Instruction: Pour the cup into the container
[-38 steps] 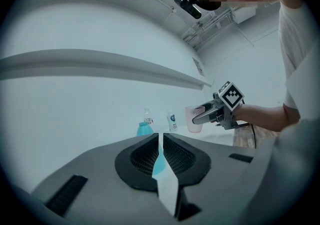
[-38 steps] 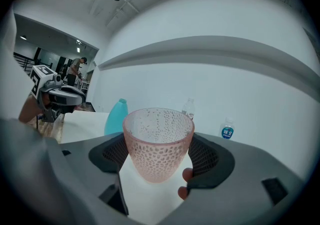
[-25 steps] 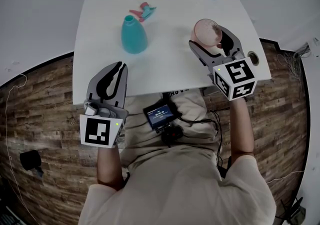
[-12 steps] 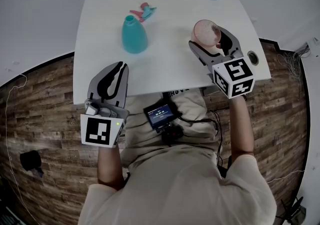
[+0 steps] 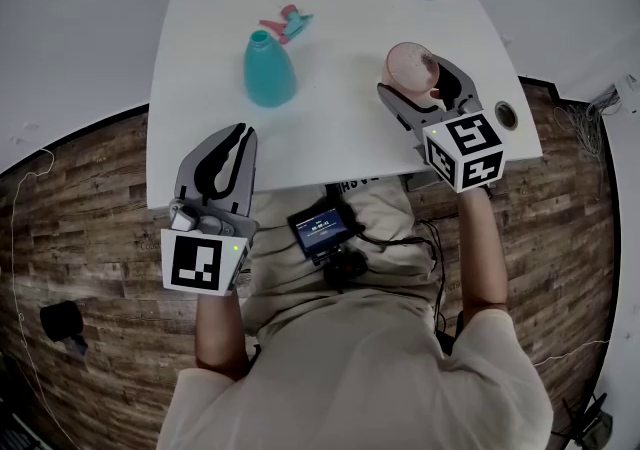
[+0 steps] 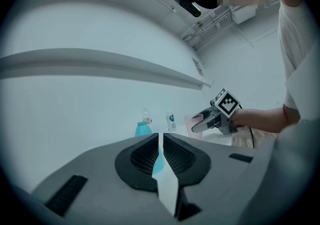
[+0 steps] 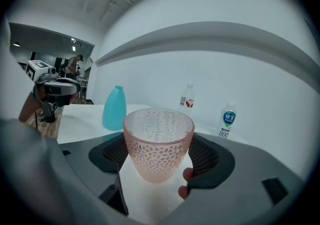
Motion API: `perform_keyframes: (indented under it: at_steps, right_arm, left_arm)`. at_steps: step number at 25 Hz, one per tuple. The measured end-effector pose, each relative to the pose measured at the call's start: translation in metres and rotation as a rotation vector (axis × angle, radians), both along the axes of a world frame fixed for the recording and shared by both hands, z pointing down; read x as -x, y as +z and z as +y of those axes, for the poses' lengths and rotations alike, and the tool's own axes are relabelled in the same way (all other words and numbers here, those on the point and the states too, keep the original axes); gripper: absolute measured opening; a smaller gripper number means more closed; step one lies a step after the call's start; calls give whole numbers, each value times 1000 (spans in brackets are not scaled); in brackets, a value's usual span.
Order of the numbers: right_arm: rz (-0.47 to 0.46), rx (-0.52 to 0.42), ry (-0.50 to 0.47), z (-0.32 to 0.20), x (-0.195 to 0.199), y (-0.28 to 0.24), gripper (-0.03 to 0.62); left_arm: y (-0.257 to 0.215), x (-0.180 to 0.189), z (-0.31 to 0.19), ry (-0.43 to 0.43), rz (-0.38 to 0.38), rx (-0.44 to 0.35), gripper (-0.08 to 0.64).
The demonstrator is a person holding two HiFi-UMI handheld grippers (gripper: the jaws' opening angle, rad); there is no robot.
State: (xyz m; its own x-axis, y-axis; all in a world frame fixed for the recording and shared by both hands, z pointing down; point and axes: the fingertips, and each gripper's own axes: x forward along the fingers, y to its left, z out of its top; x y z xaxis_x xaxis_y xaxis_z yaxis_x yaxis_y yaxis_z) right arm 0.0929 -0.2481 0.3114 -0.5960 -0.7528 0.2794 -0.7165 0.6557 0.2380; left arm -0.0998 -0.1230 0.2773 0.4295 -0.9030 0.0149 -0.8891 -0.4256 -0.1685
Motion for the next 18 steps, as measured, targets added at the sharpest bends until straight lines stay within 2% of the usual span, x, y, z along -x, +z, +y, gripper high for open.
perform_keyframes:
  at_steps: [18]
  right_arm:
    - [22,39,1,0,0,16,371]
  left_arm:
    - [5,4,-2,-2,-16,-3,38]
